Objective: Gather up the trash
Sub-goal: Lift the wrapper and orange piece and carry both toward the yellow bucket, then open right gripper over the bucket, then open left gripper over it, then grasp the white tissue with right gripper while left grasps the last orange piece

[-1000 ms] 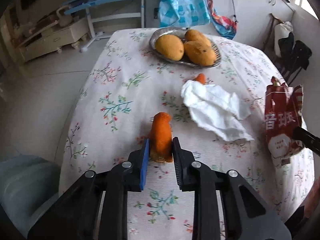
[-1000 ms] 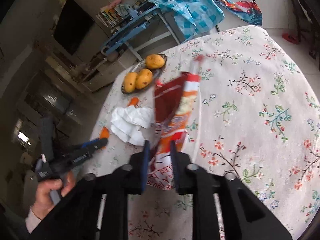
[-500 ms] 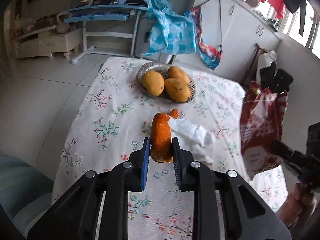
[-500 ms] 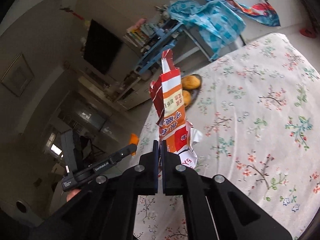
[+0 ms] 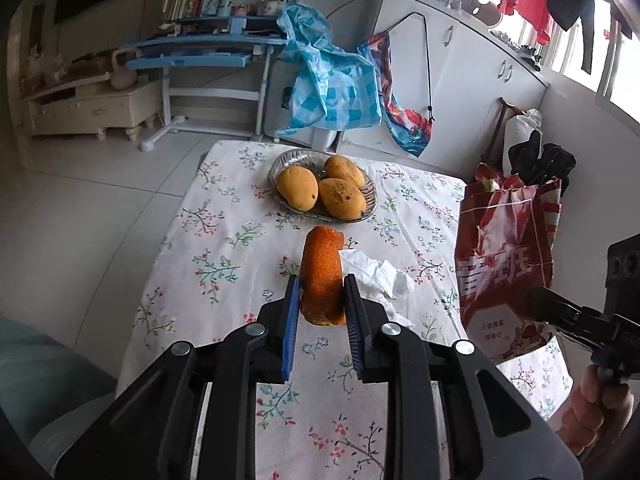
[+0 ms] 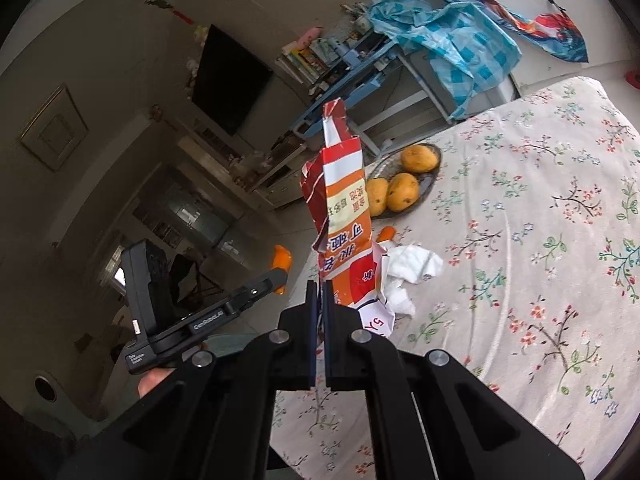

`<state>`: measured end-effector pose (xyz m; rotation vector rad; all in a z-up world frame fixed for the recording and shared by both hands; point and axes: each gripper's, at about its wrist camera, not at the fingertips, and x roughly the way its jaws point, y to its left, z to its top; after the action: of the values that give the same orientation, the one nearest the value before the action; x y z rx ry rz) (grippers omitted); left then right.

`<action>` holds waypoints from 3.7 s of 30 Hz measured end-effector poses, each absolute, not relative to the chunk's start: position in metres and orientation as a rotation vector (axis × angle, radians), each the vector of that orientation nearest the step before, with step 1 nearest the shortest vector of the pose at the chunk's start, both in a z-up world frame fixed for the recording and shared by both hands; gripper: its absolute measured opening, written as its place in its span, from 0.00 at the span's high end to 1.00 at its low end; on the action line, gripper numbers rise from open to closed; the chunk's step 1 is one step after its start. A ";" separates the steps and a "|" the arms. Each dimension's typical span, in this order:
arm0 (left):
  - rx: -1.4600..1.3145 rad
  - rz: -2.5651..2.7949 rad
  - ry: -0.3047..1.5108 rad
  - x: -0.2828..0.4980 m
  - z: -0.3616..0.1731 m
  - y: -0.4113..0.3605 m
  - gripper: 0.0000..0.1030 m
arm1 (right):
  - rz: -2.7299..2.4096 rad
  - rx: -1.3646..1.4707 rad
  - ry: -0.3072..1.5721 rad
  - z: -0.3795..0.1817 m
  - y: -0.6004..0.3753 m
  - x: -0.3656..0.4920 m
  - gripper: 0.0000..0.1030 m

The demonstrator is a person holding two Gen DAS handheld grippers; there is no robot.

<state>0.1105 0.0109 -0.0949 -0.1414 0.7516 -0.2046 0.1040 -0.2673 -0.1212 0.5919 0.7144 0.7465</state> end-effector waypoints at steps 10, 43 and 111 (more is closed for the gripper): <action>-0.136 -0.176 0.716 0.071 -0.086 0.020 0.79 | 0.792 0.630 0.772 -0.142 -0.247 0.057 0.97; -0.124 -0.167 0.714 0.000 -0.090 0.034 0.79 | 0.869 0.378 1.197 -0.216 -0.165 -0.065 0.94; -0.247 -0.051 0.821 0.044 -0.088 0.075 0.27 | 0.437 0.006 0.802 -0.148 -0.144 0.128 0.20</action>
<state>0.0436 0.0753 -0.0881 -0.2469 0.8212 -0.0513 0.1280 -0.1439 -0.1477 0.0060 0.8024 0.4369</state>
